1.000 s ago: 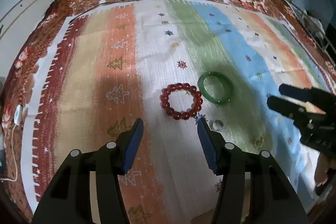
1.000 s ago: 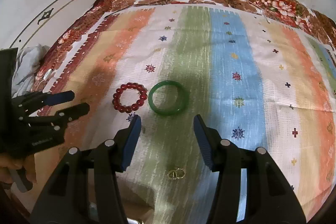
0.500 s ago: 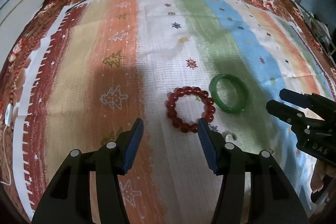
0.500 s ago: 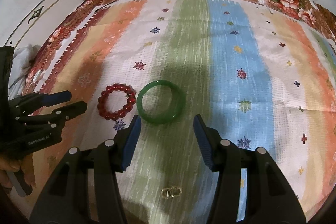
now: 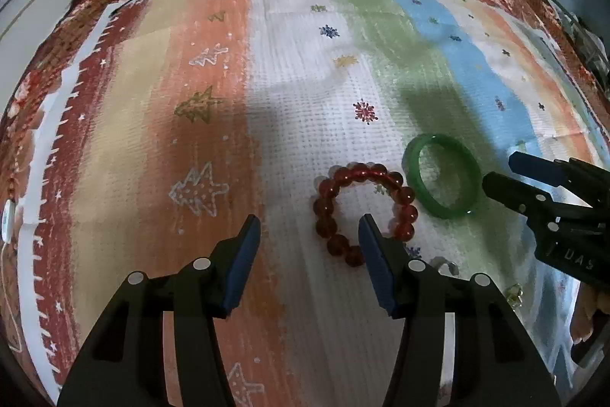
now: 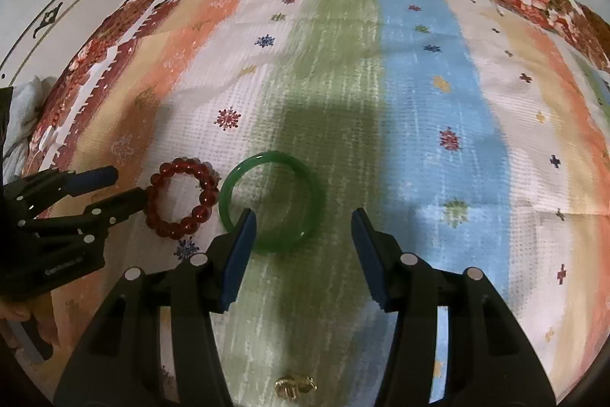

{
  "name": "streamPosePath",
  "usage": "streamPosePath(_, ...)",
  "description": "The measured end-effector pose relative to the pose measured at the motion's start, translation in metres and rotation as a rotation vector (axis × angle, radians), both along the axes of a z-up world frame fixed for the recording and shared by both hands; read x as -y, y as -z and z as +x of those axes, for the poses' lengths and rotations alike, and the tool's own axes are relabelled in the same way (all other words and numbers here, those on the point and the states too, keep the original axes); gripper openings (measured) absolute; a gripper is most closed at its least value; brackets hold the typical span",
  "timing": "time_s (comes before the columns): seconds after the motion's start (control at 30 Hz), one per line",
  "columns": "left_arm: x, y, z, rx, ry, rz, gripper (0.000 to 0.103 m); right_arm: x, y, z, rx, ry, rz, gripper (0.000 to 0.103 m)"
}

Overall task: Organize jewelry
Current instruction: 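Withdraw both grippers and move toward the red bead bracelet and green bangle, then grasp the red bead bracelet with the left gripper while the right grasps the green bangle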

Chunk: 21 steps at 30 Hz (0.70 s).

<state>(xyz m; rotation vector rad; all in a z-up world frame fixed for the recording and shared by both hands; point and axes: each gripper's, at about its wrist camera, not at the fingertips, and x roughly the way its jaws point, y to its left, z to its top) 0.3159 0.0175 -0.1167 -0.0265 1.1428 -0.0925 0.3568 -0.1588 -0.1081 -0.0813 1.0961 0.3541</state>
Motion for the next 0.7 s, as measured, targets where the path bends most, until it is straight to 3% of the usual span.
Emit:
streamPosePath(0.27,0.004,0.021,0.011,-0.039,0.007,0.024,0.055,-0.002,0.022,0.016,-0.040,0.017,-0.034,0.054)
streamPosePath(0.7,0.008,0.025,0.015,-0.027,0.033,0.061,0.056,-0.002,0.031,0.020,-0.032,0.019,-0.051,0.053)
